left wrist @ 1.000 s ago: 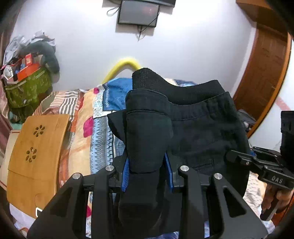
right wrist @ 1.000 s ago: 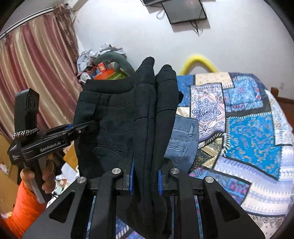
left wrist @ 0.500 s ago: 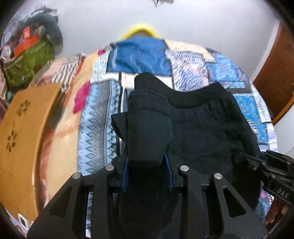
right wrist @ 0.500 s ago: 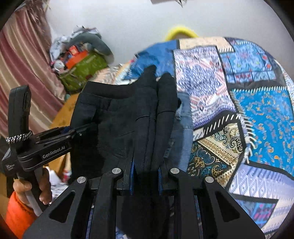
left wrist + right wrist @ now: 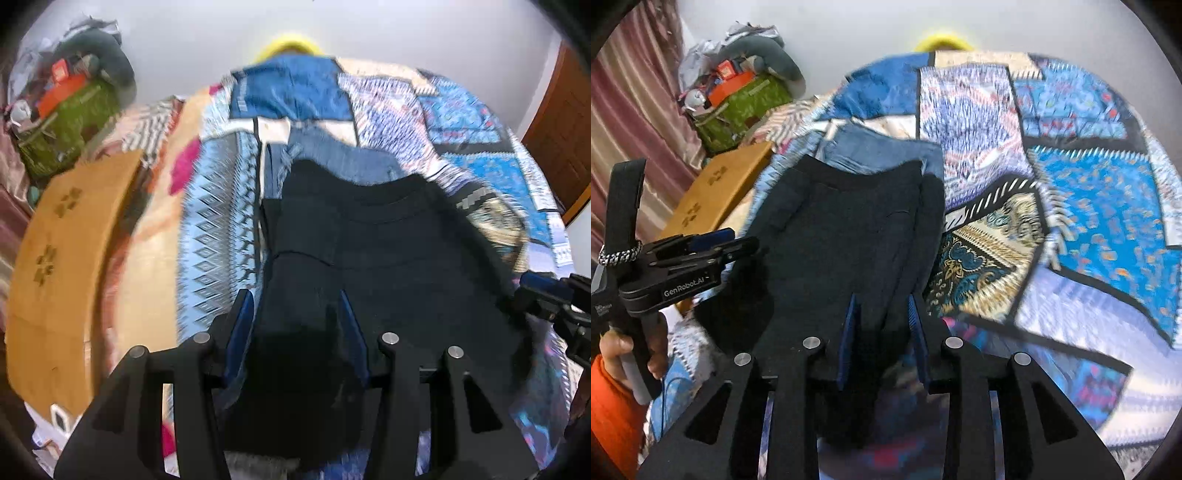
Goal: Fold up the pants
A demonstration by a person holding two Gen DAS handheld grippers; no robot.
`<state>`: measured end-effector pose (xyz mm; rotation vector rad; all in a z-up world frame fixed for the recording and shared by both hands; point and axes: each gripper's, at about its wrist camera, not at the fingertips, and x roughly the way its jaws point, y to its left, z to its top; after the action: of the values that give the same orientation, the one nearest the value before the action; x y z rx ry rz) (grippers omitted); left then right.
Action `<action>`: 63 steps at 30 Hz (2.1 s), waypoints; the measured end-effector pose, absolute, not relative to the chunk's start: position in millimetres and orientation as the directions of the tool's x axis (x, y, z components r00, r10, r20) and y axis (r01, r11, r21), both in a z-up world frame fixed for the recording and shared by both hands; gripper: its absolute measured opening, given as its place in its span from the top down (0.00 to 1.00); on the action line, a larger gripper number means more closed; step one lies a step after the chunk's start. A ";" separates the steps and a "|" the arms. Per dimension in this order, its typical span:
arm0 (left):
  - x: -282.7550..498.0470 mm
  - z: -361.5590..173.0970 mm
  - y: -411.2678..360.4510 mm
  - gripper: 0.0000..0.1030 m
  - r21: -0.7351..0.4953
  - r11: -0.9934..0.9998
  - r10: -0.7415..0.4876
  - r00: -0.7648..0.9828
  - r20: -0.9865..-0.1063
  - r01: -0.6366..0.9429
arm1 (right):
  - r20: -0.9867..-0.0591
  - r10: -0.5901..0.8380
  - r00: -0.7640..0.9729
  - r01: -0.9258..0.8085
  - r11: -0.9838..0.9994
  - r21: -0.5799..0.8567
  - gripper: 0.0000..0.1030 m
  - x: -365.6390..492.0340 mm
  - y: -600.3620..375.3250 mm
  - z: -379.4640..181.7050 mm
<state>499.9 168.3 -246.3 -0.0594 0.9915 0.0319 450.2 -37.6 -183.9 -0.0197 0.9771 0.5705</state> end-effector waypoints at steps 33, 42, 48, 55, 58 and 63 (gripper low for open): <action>56.7 45.5 81.0 0.16 -0.018 1.000 -0.004 0.984 -0.180 0.000 | -0.092 0.572 0.815 -0.566 0.820 0.085 0.16 74.0 -119.6 69.6; 34.4 41.5 73.2 0.03 -0.042 0.999 -0.007 0.986 -0.166 0.000 | -0.092 0.525 0.846 -0.518 0.850 0.090 0.00 65.7 -122.9 64.9; 33.8 38.5 70.9 0.00 -0.056 0.998 -0.026 0.985 -0.169 0.017 | -0.107 0.519 0.848 -0.512 0.854 0.089 0.00 59.7 -125.5 62.2; 36.9 33.6 69.3 0.00 -0.055 0.998 -0.020 0.983 -0.184 0.010 | -0.117 0.520 0.846 -0.512 0.854 0.095 0.00 54.9 -129.2 54.5; 37.0 31.4 69.2 0.00 -0.054 0.999 -0.016 0.982 -0.187 0.006 | -0.124 0.520 0.845 -0.511 0.854 0.098 0.00 55.0 -129.7 52.0; 38.9 28.0 69.1 0.00 -0.049 0.999 -0.009 0.981 -0.195 0.000 | -0.138 0.517 0.845 -0.507 0.856 0.102 0.00 55.4 -129.5 51.7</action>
<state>38.9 69.1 28.0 -0.0485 0.1960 -0.0047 55.4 -129.5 51.7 0.0626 0.1626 0.5410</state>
